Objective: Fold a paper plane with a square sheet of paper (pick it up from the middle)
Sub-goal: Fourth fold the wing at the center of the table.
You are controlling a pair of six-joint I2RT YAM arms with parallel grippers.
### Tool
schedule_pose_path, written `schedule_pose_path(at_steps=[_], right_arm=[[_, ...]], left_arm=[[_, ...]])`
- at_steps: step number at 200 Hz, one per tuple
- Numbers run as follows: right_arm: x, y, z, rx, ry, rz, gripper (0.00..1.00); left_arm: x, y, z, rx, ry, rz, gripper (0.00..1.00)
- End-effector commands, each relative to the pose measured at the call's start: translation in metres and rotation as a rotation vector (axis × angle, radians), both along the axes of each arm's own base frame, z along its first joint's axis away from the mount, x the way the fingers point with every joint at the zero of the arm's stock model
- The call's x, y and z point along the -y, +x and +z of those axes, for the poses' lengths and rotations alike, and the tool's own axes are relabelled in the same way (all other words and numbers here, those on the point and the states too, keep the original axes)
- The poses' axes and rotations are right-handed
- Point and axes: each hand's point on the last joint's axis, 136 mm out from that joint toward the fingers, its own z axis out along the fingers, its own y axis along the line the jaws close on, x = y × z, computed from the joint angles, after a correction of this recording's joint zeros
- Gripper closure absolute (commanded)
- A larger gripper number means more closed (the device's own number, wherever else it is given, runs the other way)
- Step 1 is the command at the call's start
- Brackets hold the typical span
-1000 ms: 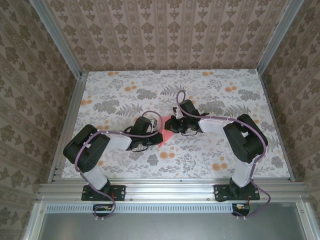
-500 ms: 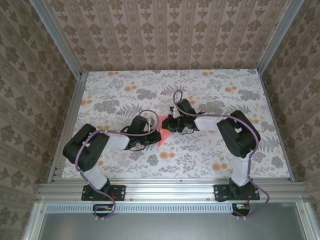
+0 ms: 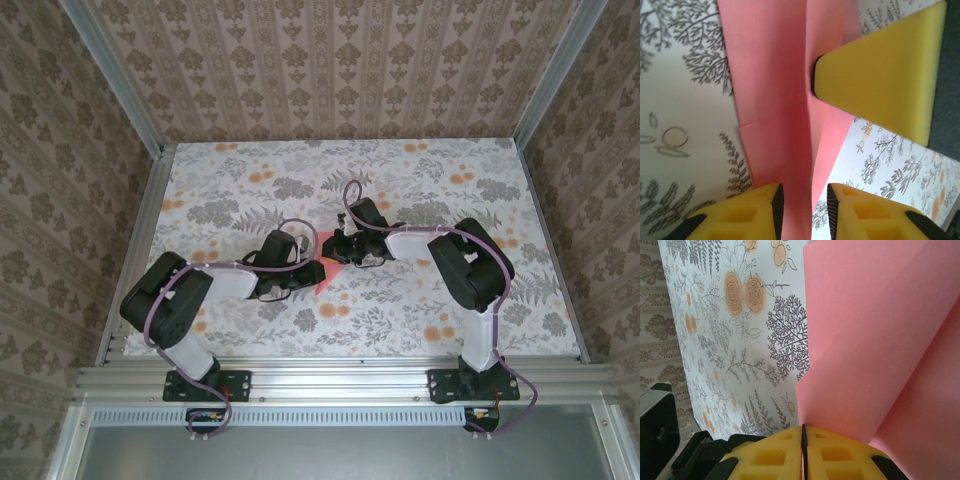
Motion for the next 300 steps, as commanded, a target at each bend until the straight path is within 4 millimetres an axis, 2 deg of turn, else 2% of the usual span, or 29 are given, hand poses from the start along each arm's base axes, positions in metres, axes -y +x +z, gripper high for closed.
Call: schedule_pose_path(at_steps=[1,41,101,133,150,222,265,300], right_arm=[[-0.003,0.004,-0.002,-0.004,-0.006,-0.005,0.89],[-0.005,0.005,0.001,-0.001,0.007,-0.004,0.89],[-0.007,0.005,0.005,-0.001,0.016,-0.001,0.89],[-0.007,0.004,0.006,-0.002,0.016,0.008,0.89],[-0.007,0.002,0.006,-0.002,0.015,0.012,0.89],[-0.006,-0.002,0.003,-0.008,0.006,0.023,0.89],[-0.006,-0.003,0.004,-0.006,0.007,0.027,0.89],[-0.007,-0.003,0.004,-0.007,0.010,0.026,0.89]], left_arm=[[-0.011,-0.007,-0.004,0.015,0.104,-0.019,0.64],[-0.010,-0.011,-0.005,0.038,0.167,-0.062,0.65],[-0.011,-0.011,-0.008,0.047,0.205,-0.058,0.83],[-0.009,-0.010,-0.003,0.055,0.190,-0.058,0.79],[-0.007,-0.009,0.003,0.070,0.179,-0.060,0.74],[-0.003,-0.003,0.020,0.118,0.167,-0.059,0.67],[0.000,0.000,0.031,0.147,0.146,-0.056,0.66],[0.000,-0.001,0.023,0.122,0.169,-0.062,0.69]])
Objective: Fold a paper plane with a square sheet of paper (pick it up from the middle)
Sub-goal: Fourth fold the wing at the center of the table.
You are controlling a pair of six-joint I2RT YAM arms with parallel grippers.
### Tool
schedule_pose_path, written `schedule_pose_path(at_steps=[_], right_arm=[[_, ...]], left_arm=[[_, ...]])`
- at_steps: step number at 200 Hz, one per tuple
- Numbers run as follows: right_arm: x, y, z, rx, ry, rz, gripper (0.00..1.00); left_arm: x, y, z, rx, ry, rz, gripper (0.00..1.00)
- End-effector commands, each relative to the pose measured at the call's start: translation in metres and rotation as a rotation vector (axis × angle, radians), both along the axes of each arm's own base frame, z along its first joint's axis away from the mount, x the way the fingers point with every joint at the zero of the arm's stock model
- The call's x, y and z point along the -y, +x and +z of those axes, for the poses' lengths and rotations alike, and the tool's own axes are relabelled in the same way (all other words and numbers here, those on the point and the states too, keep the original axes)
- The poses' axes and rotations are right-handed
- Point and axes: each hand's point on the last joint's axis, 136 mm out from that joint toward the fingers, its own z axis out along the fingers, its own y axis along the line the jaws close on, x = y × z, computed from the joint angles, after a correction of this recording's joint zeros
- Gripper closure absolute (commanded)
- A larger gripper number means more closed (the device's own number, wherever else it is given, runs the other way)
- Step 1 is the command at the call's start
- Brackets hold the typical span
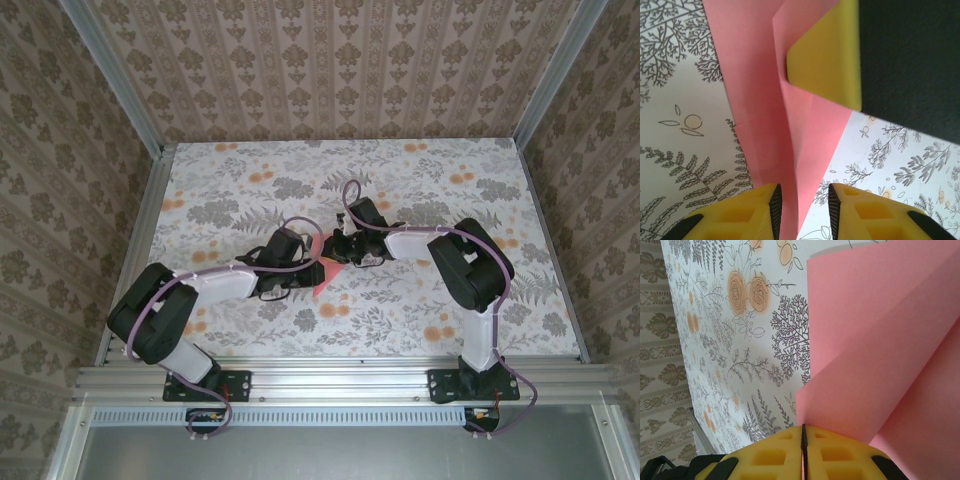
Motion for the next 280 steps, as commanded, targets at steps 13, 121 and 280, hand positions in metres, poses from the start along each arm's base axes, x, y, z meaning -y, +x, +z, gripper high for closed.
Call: schedule_pose_path(at_steps=[13,121,280], right_arm=[[-0.004,-0.003,0.002,-0.013,0.007,0.019,0.89],[-0.005,-0.003,0.004,-0.012,0.008,0.019,0.89],[-0.006,-0.001,0.005,-0.008,0.012,0.016,0.89]], left_arm=[[0.005,0.003,0.002,0.012,0.012,-0.016,0.70],[0.001,0.002,-0.006,0.001,0.032,0.005,0.69],[0.002,0.000,-0.017,-0.028,0.042,0.003,0.77]])
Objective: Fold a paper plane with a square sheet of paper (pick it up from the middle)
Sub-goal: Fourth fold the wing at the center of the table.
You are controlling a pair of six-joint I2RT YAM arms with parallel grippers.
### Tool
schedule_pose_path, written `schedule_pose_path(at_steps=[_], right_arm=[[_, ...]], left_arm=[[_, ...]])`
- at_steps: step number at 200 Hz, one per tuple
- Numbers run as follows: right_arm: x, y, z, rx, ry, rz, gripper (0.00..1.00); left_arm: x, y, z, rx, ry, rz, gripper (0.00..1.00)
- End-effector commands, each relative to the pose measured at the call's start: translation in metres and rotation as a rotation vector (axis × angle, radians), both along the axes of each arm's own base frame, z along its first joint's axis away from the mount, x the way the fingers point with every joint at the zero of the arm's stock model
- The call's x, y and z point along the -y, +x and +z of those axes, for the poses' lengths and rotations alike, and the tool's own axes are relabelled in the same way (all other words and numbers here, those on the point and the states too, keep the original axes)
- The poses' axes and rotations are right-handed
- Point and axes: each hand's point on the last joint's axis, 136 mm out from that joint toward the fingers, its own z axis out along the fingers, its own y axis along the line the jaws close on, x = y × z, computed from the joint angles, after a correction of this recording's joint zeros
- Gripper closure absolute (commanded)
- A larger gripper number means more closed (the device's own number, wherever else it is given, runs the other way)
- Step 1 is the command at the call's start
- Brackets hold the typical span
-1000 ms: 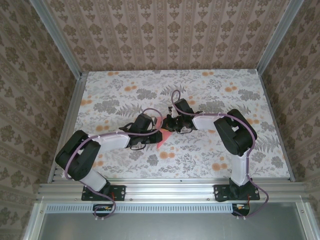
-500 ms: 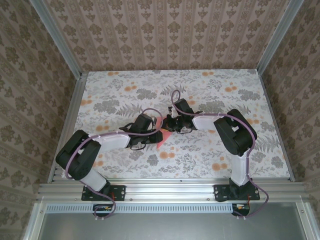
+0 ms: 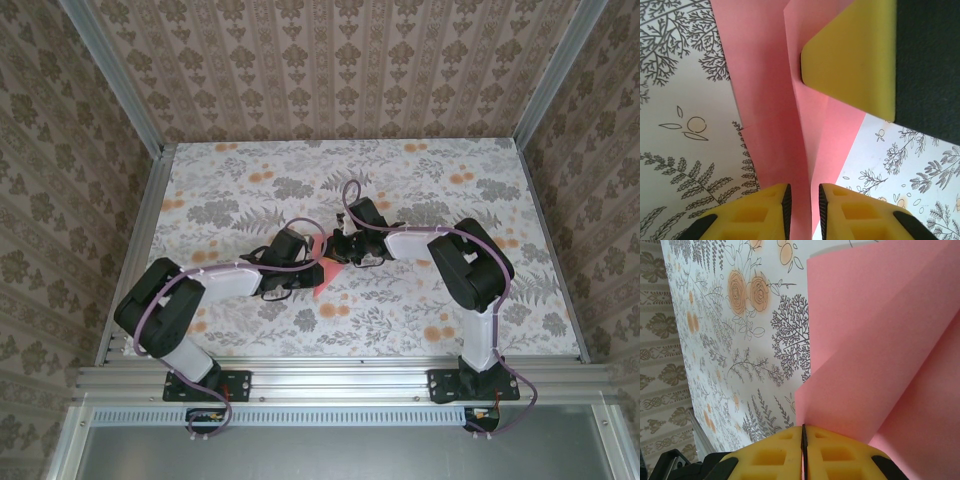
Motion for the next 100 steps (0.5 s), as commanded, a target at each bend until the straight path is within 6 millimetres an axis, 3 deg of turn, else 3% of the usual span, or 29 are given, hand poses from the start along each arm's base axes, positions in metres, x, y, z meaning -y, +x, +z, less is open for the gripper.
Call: schedule_pose_path(at_steps=[1,55,100], right_arm=[[-0.0056,-0.0011,0.0050,-0.009,0.012,0.015,0.89],[-0.0056,-0.0012,0.0058,-0.008,0.012,0.016,0.89],[-0.0058,-0.0012,0.0077,-0.004,0.014,0.018,0.89]], left_arm=[[0.0027,-0.0018,-0.0037,-0.012,0.006,-0.004,0.77],[0.0048,-0.0018,-0.0077,-0.020,0.003,-0.010,0.80],[0.0041,-0.0034,-0.0099,-0.029,-0.018,0.000,0.93]])
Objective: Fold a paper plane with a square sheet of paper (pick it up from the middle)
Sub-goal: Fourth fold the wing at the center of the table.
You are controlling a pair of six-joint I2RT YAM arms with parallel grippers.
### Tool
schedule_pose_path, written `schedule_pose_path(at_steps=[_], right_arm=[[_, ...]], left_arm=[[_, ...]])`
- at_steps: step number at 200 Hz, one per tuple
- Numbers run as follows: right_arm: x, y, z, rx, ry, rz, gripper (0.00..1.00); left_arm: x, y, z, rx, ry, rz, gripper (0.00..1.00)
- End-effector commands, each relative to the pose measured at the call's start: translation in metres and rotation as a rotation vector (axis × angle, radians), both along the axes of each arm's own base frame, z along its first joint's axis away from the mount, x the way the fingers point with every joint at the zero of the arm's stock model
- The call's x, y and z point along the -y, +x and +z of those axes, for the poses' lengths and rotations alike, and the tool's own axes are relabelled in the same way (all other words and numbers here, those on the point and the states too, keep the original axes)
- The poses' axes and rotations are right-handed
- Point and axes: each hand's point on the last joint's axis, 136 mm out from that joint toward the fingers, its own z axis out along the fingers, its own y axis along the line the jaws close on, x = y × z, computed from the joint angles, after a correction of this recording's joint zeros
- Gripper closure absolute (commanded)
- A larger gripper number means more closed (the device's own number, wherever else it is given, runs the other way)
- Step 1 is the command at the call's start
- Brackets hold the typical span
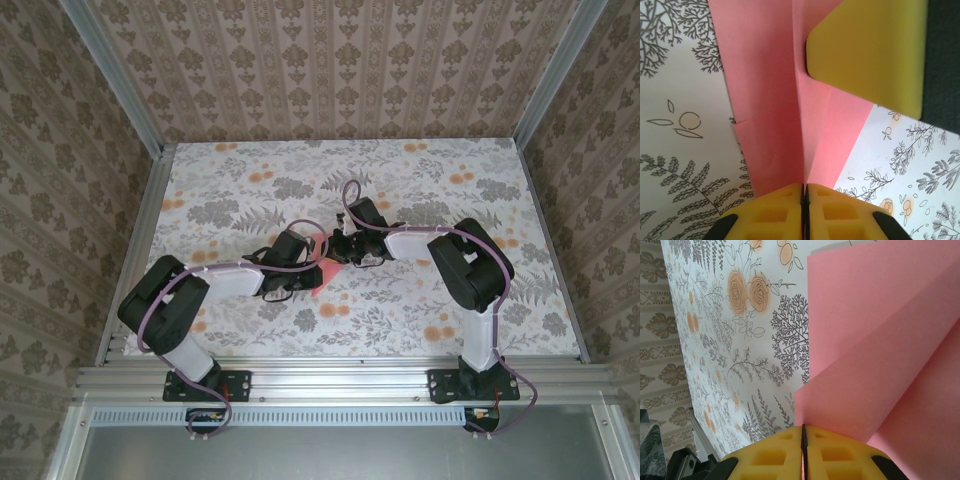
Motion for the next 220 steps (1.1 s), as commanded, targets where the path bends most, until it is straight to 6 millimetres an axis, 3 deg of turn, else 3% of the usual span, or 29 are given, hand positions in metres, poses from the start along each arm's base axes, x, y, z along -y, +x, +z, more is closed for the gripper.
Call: schedule_pose_path(at_steps=[1,49,125,220], right_arm=[[-0.006,-0.001,0.008,-0.004,0.015,0.018,0.89],[-0.006,-0.003,0.017,0.017,0.024,0.033,0.86],[0.013,0.003,0.036,0.082,0.027,0.002,0.83],[-0.016,-0.001,0.024,0.033,0.058,0.086,0.87]], left_arm=[[0.002,-0.001,-0.003,-0.013,-0.022,0.002,0.93],[-0.004,-0.002,-0.007,-0.044,-0.111,0.049,0.98],[-0.014,0.001,-0.006,-0.077,-0.210,0.103,1.00],[-0.010,0.004,0.004,-0.098,-0.307,0.106,1.00]])
